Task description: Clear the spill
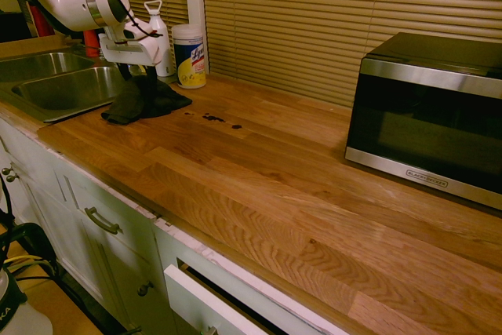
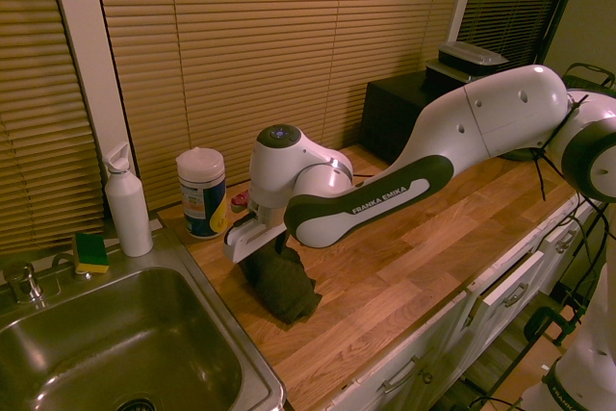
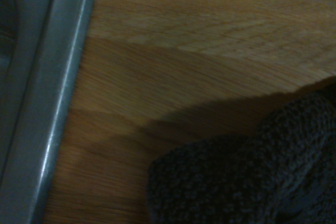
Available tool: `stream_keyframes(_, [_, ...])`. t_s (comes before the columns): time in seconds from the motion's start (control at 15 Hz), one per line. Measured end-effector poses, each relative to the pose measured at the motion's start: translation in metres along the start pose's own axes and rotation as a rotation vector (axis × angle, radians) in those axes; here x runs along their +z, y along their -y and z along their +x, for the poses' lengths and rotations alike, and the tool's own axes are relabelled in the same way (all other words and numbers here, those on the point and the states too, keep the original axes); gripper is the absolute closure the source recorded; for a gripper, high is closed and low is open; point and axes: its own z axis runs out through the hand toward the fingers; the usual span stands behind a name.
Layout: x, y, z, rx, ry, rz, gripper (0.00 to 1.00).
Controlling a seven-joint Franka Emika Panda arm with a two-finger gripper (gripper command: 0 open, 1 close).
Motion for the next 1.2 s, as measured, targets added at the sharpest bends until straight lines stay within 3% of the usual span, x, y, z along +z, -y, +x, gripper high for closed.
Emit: stream_keyframes(1.2, [0.022,-0.017,0.036,0.085,0.019,-0.035,1.0])
